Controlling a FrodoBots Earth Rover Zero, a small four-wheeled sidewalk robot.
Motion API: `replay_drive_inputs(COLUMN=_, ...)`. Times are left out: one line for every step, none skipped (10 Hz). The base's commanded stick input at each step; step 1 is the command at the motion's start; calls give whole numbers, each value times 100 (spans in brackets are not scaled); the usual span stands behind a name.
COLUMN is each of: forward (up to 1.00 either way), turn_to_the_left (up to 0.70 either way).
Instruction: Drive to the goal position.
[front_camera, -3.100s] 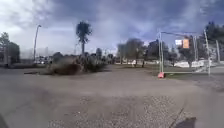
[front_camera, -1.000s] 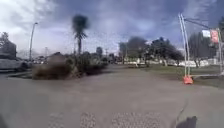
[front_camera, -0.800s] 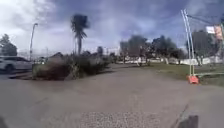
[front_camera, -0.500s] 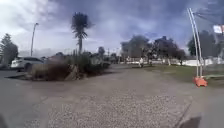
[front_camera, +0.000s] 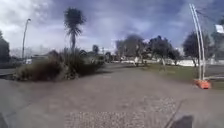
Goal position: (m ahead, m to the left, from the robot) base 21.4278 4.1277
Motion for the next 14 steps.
replay_drive_inputs(forward=70, turn_to_the_left=0)
replay_drive_inputs(forward=70, turn_to_the_left=0)
replay_drive_inputs(forward=70, turn_to_the_left=0)
replay_drive_inputs(forward=70, turn_to_the_left=0)
replay_drive_inputs(forward=70, turn_to_the_left=-1)
replay_drive_inputs(forward=70, turn_to_the_left=-4)
replay_drive_inputs(forward=70, turn_to_the_left=-7)
replay_drive_inputs(forward=70, turn_to_the_left=-14)
replay_drive_inputs(forward=70, turn_to_the_left=-21)
replay_drive_inputs(forward=70, turn_to_the_left=-22)
replay_drive_inputs(forward=70, turn_to_the_left=-12)
replay_drive_inputs(forward=70, turn_to_the_left=-2)
replay_drive_inputs(forward=70, turn_to_the_left=0)
replay_drive_inputs(forward=70, turn_to_the_left=0)
